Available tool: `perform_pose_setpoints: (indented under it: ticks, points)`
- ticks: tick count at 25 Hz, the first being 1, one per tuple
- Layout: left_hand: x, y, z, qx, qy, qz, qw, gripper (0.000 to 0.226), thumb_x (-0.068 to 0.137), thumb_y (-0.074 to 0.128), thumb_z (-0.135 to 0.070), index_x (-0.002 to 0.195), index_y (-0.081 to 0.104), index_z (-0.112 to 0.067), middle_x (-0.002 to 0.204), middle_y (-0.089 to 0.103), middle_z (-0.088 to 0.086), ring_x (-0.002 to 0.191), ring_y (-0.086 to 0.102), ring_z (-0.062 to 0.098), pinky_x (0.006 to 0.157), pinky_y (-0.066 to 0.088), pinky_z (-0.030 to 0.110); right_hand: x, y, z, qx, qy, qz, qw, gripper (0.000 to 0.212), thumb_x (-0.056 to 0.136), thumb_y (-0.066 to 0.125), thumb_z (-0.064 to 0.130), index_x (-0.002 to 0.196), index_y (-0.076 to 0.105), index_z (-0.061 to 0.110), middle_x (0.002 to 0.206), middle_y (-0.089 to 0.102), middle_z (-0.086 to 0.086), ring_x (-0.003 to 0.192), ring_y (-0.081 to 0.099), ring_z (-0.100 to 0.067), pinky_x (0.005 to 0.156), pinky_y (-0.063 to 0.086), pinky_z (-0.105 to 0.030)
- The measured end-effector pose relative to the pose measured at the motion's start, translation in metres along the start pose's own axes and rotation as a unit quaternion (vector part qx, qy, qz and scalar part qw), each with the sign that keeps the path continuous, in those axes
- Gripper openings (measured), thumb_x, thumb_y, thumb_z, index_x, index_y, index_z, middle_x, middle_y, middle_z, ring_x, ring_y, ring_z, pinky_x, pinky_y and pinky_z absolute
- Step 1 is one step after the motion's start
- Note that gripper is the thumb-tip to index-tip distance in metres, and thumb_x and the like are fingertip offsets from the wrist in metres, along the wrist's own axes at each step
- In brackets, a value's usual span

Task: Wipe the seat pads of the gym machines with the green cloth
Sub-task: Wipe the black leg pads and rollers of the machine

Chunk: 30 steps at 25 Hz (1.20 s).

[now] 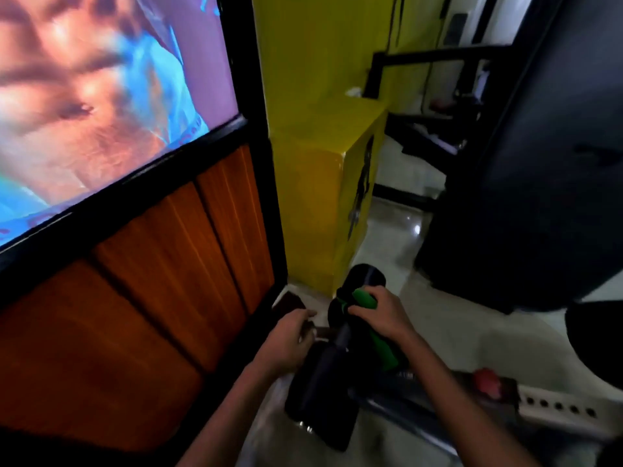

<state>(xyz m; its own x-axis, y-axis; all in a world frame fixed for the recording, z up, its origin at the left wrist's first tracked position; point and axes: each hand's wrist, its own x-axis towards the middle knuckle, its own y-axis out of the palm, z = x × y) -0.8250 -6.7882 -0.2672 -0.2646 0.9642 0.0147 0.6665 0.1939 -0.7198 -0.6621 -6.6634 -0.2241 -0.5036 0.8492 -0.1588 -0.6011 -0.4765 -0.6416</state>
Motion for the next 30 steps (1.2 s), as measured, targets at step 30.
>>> perform_pose_setpoints:
  ticks: [30]
  points:
    - [0.059,0.209,0.239,-0.048,0.062,0.186,0.979,0.052,0.1,0.027,-0.024,0.147,0.025,-0.002,0.156,0.016,0.006,0.146,0.013,0.018,0.115,0.0,0.015,0.02,0.285,-0.183,-0.242,0.148,-0.151,0.947,0.059,0.07,0.044,0.047,0.126,0.048,0.031,0.133,0.045,-0.019,0.089,0.058,-0.04,0.067,0.054,-0.043]
